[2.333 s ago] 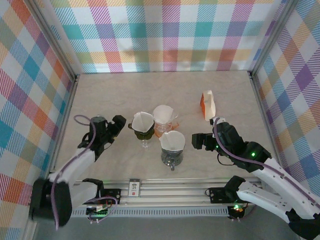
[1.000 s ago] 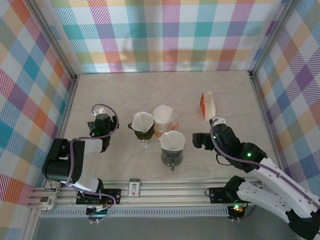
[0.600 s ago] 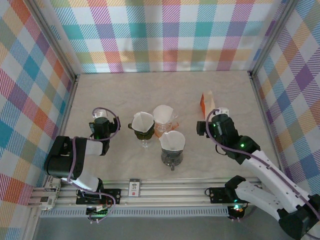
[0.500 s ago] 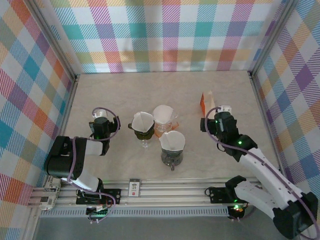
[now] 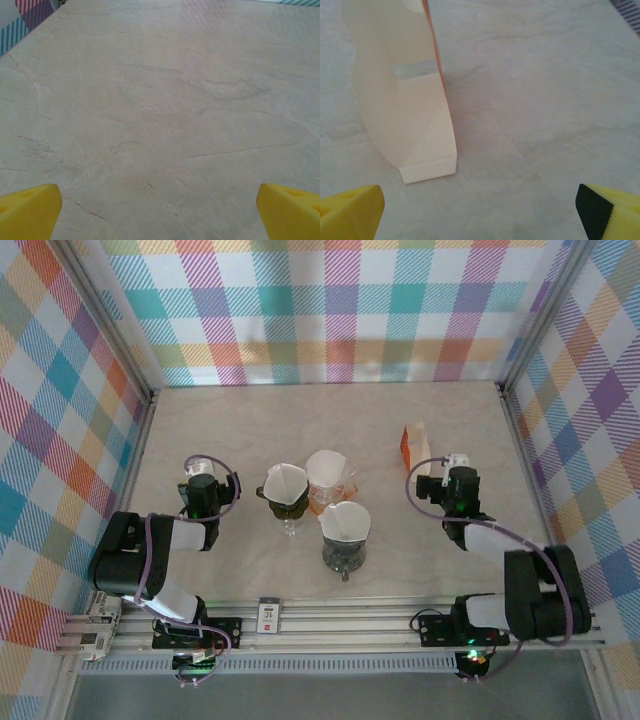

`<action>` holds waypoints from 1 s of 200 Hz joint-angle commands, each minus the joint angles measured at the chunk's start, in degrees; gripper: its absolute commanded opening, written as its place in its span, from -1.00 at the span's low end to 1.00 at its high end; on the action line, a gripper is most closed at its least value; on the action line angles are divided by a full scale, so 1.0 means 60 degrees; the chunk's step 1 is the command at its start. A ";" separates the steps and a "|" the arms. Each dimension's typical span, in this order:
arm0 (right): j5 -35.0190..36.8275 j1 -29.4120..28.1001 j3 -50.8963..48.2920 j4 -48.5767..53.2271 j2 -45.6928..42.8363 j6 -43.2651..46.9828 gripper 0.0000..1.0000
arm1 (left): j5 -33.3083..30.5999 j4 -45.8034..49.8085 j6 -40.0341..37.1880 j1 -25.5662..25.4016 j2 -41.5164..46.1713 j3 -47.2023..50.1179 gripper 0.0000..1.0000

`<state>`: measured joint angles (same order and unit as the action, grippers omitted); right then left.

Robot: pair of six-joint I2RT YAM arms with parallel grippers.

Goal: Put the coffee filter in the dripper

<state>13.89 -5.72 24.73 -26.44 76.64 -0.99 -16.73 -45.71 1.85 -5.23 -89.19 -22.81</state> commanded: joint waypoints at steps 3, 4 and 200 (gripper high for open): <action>-0.1138 0.0363 -0.0073 -0.2374 0.0758 0.0202 0.98 | -0.0052 -0.0332 -0.0114 -0.0072 -0.0031 -0.0044 1.00; -0.1155 0.0372 -0.0061 -0.2397 0.0782 0.0199 0.98 | -0.0060 -0.0326 -0.0116 -0.0069 -0.0032 -0.0048 1.00; -0.2826 0.0997 -0.0178 -0.3484 0.1890 0.0070 0.98 | -0.0046 -0.0318 -0.0111 -0.0065 -0.0038 -0.0063 1.00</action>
<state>-1.65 0.32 24.29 -44.99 87.61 -0.93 -16.73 -45.84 1.85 -5.39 -89.21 -22.81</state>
